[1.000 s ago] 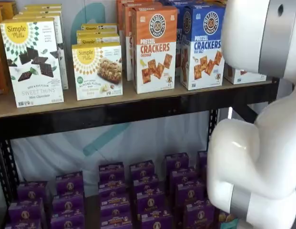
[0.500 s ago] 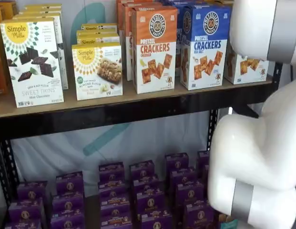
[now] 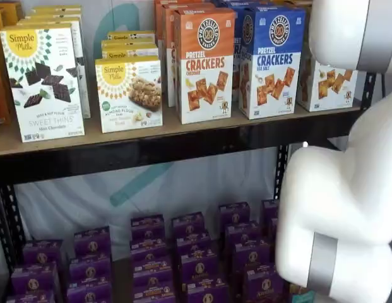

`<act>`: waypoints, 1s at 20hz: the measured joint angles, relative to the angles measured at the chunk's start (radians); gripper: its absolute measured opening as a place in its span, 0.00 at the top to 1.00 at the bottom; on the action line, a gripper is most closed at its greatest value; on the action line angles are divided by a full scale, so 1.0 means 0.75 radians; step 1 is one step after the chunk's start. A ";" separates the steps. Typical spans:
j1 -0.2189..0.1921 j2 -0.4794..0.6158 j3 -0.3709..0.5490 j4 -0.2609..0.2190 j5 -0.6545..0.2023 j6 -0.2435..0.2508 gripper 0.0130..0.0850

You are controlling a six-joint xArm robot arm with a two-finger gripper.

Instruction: Retrieve the yellow and white box located on the top shelf, the sixth one from the left

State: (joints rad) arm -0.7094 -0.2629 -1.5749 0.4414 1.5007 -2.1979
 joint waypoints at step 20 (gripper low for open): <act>0.036 0.114 -0.160 -0.108 0.086 0.030 0.00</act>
State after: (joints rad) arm -0.6822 -0.1777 -1.6951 0.3604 1.5655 -2.1757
